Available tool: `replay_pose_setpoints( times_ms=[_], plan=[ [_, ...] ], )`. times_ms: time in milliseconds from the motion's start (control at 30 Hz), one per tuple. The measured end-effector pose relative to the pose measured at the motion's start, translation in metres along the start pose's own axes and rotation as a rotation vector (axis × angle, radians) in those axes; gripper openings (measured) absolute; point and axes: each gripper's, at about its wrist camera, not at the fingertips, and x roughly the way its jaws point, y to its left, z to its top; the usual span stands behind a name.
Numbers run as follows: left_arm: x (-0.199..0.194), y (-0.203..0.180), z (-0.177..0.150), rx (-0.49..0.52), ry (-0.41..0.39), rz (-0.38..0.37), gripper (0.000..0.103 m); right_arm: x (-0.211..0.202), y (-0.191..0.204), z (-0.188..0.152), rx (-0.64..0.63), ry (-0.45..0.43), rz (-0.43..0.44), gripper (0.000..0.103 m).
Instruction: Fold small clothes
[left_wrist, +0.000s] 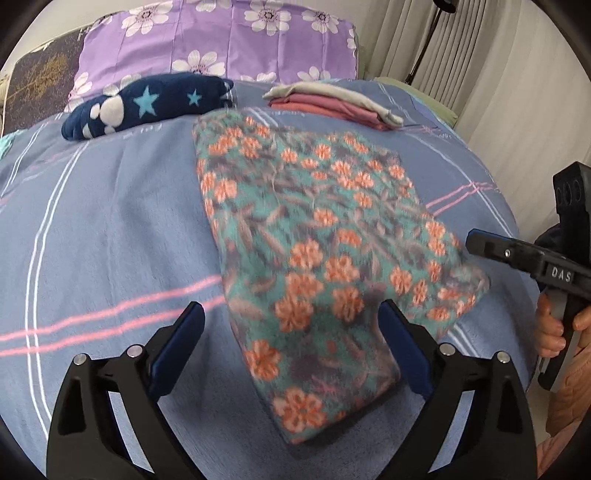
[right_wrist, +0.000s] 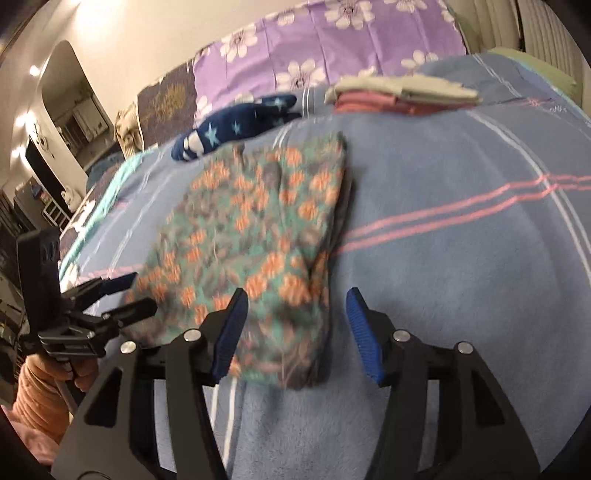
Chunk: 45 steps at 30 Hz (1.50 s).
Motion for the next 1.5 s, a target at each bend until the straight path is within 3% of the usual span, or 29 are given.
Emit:
replay_pose_setpoints(
  times_ms=[200, 400, 533, 800, 1067, 1200, 1333, 1500],
  plan=[
    [0.001, 0.007, 0.021, -0.006, -0.018, 0.006, 0.095, 0.020, -0.015, 0.025, 0.080, 0.038, 0.038, 0.059],
    [0.019, 0.017, 0.027, -0.003, 0.031, 0.003, 0.095, 0.044, -0.022, 0.027, 0.102, 0.114, 0.056, 0.061],
    [0.028, 0.027, 0.030, -0.049, 0.060, -0.067, 0.094, 0.057, -0.028, 0.027, 0.126, 0.148, 0.084, 0.062],
    [0.043, 0.041, 0.041, -0.080, 0.069, -0.150, 0.090, 0.074, -0.027, 0.038, 0.077, 0.155, 0.118, 0.068],
    [0.064, 0.041, 0.062, -0.070, 0.084, -0.155, 0.090, 0.098, -0.012, 0.057, -0.032, 0.185, 0.112, 0.075],
    [0.072, 0.038, 0.071, -0.051, 0.094, -0.164, 0.090, 0.109, -0.011, 0.068, -0.064, 0.197, 0.166, 0.075],
    [0.078, 0.043, 0.080, -0.048, 0.077, -0.220, 0.089, 0.123, -0.021, 0.081, -0.079, 0.201, 0.288, 0.071],
    [0.090, 0.050, 0.094, -0.058, 0.064, -0.290, 0.081, 0.141, -0.038, 0.099, 0.016, 0.220, 0.396, 0.048]
  ],
)
